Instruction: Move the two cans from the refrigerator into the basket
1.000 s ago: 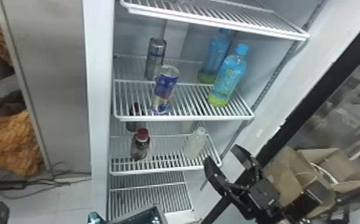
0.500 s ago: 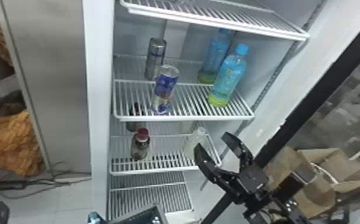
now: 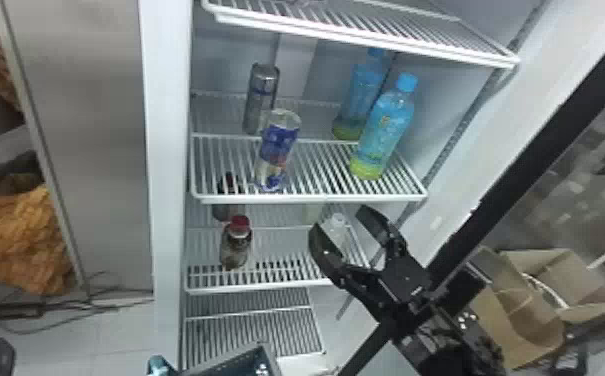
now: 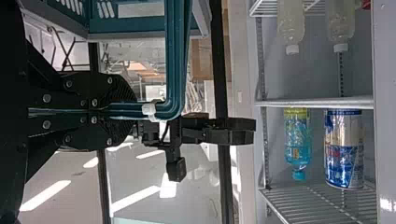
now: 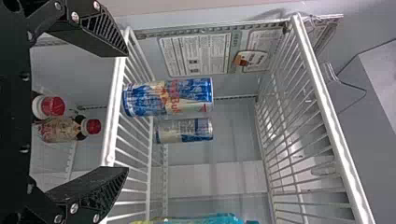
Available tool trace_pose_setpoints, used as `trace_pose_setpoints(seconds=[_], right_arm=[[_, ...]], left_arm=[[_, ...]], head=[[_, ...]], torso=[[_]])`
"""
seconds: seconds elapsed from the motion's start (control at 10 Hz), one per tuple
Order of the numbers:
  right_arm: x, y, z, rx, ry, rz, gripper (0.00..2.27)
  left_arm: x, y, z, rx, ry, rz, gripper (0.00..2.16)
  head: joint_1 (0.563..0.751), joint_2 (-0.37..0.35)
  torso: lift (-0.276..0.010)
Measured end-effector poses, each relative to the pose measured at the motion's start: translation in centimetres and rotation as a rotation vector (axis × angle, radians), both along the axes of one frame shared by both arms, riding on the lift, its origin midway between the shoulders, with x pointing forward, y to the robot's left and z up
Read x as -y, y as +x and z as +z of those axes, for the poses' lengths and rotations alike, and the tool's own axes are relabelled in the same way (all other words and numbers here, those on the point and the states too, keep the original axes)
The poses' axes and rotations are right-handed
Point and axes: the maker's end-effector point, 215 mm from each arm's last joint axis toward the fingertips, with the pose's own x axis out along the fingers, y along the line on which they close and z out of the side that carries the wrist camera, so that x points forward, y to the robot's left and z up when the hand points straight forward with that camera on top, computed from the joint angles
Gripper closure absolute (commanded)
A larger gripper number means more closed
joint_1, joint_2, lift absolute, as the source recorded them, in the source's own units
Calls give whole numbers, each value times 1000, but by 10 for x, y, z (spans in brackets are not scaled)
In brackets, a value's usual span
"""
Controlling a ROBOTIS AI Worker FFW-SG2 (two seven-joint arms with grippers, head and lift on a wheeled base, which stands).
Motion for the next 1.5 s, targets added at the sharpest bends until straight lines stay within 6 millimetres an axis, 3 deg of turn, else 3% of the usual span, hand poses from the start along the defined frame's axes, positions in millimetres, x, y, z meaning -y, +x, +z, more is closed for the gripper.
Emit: trace_pose_setpoints(seconds=[1.5], right_arm=[[-53,85,13,5,-15,53,170]], left_arm=[[0,-2,-1,0,4,-9,1197]], head=[[695,-233]], torso=[[-35]])
